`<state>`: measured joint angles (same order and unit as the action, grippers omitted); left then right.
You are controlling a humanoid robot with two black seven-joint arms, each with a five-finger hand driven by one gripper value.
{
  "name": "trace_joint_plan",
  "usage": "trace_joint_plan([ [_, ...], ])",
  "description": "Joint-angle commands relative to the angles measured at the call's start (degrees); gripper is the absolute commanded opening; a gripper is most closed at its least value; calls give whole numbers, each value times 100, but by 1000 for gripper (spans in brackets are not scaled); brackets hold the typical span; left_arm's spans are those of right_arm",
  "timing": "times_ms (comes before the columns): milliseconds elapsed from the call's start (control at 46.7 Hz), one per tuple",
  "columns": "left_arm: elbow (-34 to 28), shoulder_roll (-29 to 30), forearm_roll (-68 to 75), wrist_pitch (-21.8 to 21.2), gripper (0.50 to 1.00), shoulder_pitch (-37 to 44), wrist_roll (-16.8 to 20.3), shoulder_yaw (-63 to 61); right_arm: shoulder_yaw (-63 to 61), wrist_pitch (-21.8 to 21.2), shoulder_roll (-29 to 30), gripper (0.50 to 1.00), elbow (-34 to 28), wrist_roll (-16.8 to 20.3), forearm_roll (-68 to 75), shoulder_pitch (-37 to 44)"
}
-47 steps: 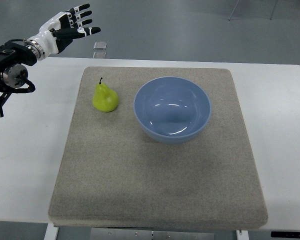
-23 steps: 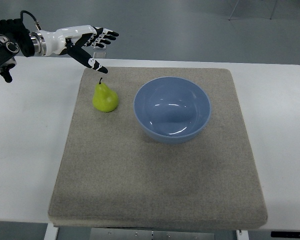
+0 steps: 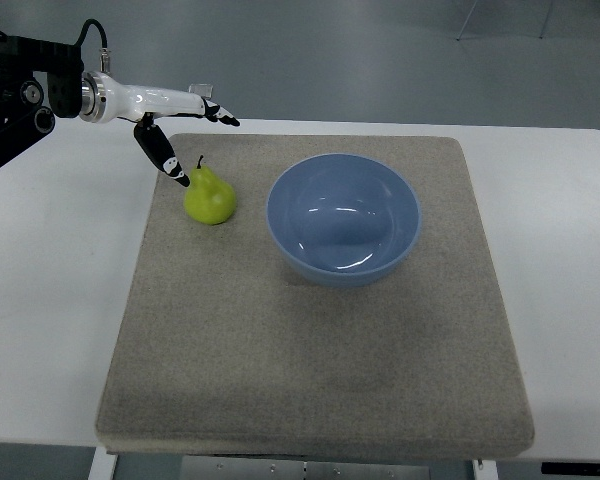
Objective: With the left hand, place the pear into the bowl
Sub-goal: 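Lower the left hand's fingers down beside the yellow-green pear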
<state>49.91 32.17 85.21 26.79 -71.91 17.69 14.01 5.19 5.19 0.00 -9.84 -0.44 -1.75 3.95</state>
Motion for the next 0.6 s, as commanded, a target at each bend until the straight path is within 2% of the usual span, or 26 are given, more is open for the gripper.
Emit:
trace_joint_plan([
  [0,89,-9,250,2,986,-33,94,-3,0,0,0,924,0,0,0,0],
  [150,115,-53,795,-7,984,-16,165,-38,0,0,0,924,0,0,0,0],
  [578,89,-360,743,-95,992,204,173,-56,0,0,0,924,0,0,0,0],
])
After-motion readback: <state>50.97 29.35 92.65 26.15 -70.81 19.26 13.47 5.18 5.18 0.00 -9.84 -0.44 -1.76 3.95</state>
